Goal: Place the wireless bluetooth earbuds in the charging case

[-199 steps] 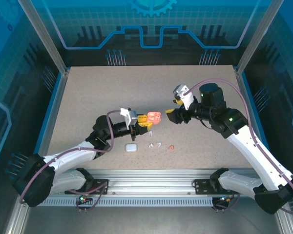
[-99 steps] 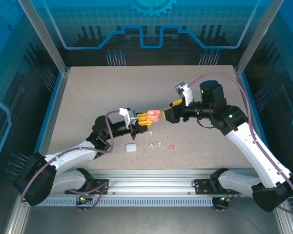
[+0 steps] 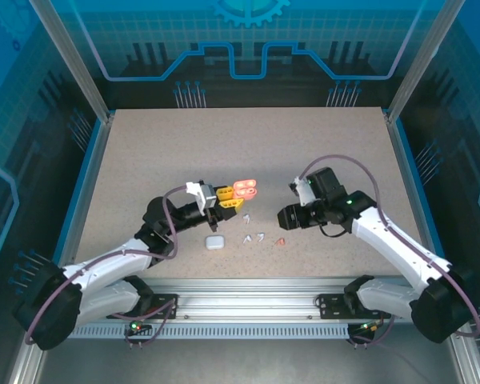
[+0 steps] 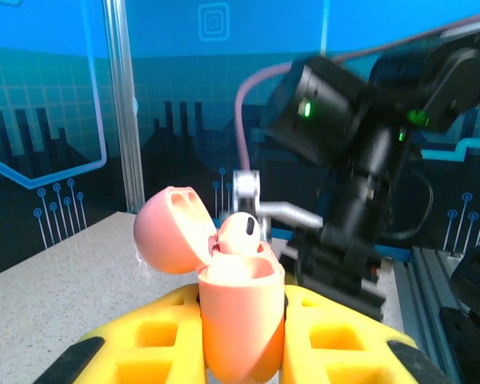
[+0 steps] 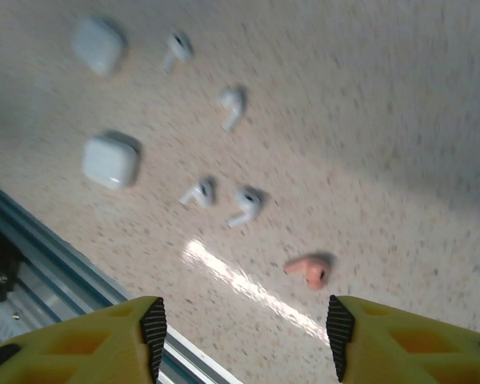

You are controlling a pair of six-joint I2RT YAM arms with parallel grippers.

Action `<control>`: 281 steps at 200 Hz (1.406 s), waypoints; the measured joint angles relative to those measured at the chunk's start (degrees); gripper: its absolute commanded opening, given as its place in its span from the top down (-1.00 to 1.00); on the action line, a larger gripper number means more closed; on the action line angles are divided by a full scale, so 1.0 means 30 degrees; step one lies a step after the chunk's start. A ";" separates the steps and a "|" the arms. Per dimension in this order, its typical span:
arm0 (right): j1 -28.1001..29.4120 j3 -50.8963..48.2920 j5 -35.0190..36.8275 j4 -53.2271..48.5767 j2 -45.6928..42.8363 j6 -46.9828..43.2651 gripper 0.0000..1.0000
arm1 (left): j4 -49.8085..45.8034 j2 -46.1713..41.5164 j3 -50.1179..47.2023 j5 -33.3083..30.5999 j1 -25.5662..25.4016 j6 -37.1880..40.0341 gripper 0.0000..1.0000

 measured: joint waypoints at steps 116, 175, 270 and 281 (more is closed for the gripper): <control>0.0882 -0.2127 0.0794 0.2914 0.5785 0.0911 0.14 | -0.1523 -0.1268 -0.0022 -0.0233 0.0000 0.0379 1.00; 0.0991 -0.2033 0.0969 0.3337 0.6506 0.0911 0.24 | -0.1923 -0.1275 -0.0022 -0.0240 0.0000 0.0430 1.00; 0.1406 -0.1814 0.1137 0.3461 0.7257 0.0933 0.36 | -0.2419 -0.1333 -0.0015 -0.0408 0.0000 0.0444 1.00; 0.1457 -0.1763 0.1246 0.3439 0.7329 0.0962 0.38 | -0.2463 -0.1348 -0.0022 -0.0474 0.0000 0.0444 1.00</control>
